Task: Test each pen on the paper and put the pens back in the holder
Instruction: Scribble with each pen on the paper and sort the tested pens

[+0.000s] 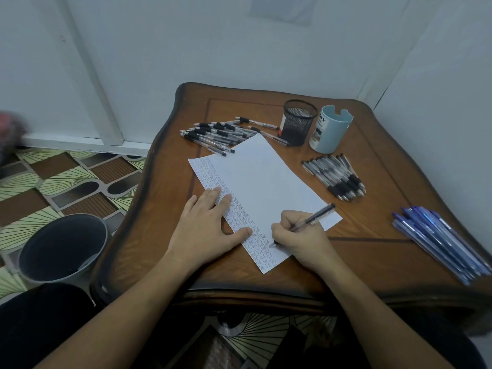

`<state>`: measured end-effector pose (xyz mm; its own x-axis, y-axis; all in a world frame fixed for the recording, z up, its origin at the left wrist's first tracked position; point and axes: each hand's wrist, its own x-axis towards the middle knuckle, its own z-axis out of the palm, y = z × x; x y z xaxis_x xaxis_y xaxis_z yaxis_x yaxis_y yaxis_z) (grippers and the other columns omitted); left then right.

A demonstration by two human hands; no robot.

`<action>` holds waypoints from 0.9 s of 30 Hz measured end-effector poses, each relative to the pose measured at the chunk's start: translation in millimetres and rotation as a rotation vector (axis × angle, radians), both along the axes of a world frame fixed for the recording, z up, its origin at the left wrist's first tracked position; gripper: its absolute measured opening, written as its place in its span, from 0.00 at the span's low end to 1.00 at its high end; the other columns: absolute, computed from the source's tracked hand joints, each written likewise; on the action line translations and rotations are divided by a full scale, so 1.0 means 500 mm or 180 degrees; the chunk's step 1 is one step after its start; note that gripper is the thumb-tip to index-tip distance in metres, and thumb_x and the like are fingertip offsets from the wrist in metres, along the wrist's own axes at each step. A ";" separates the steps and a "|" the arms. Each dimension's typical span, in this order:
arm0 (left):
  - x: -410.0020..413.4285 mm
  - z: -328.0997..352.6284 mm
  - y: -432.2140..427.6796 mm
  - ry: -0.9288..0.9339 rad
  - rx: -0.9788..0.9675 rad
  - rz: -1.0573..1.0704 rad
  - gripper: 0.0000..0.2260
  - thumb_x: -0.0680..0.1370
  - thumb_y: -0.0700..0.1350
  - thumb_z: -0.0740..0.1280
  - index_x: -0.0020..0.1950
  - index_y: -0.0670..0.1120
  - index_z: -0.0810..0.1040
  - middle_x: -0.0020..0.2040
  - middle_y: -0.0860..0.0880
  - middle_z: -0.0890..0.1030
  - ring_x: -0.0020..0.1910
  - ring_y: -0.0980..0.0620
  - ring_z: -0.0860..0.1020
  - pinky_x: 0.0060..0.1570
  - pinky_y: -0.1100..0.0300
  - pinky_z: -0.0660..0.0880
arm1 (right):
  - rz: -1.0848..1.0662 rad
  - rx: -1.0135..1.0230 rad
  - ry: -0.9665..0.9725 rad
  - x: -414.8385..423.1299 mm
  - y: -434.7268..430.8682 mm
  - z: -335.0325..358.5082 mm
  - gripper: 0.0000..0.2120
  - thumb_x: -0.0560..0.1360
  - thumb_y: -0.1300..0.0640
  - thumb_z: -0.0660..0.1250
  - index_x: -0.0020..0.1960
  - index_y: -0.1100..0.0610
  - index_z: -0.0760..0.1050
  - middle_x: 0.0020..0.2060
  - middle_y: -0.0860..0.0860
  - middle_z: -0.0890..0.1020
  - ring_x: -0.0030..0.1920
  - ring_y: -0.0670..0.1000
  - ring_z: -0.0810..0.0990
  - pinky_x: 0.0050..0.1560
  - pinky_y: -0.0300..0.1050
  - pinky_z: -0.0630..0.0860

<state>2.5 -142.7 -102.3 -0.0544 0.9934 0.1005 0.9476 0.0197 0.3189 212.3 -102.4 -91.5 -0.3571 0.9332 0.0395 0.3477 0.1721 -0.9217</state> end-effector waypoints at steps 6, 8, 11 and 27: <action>-0.001 0.002 0.001 0.0017 -0.0050 -0.0005 0.41 0.69 0.75 0.50 0.77 0.55 0.58 0.79 0.52 0.54 0.77 0.54 0.50 0.74 0.54 0.42 | -0.0045 -0.0026 0.0035 0.000 0.000 0.001 0.22 0.73 0.64 0.69 0.26 0.54 0.62 0.25 0.49 0.64 0.28 0.44 0.64 0.29 0.36 0.61; 0.000 0.001 0.001 0.0029 -0.0034 -0.0008 0.41 0.69 0.75 0.50 0.77 0.55 0.59 0.79 0.52 0.54 0.77 0.54 0.50 0.74 0.54 0.42 | -0.0073 0.0019 -0.0007 -0.001 0.000 0.002 0.21 0.73 0.63 0.69 0.27 0.55 0.61 0.26 0.49 0.63 0.29 0.45 0.63 0.29 0.37 0.59; 0.001 0.001 0.000 0.0021 -0.0030 -0.0015 0.41 0.69 0.75 0.50 0.77 0.55 0.59 0.79 0.52 0.55 0.77 0.54 0.50 0.74 0.54 0.42 | -0.0133 0.0064 0.0002 0.001 0.000 0.004 0.22 0.74 0.66 0.68 0.28 0.55 0.60 0.26 0.49 0.62 0.30 0.46 0.62 0.30 0.39 0.59; 0.000 -0.001 0.002 0.0002 -0.0005 -0.0015 0.43 0.67 0.76 0.47 0.77 0.54 0.60 0.79 0.51 0.55 0.77 0.54 0.51 0.74 0.54 0.42 | -0.0062 0.0074 0.0068 -0.001 -0.002 0.003 0.23 0.72 0.64 0.67 0.26 0.52 0.59 0.25 0.46 0.61 0.28 0.44 0.61 0.29 0.37 0.59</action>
<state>2.7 -141.5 -103.0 -0.0498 0.9938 0.0990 0.9478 0.0158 0.3184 212.0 -103.6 -90.1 -0.3376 0.9388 0.0686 0.3314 0.1867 -0.9248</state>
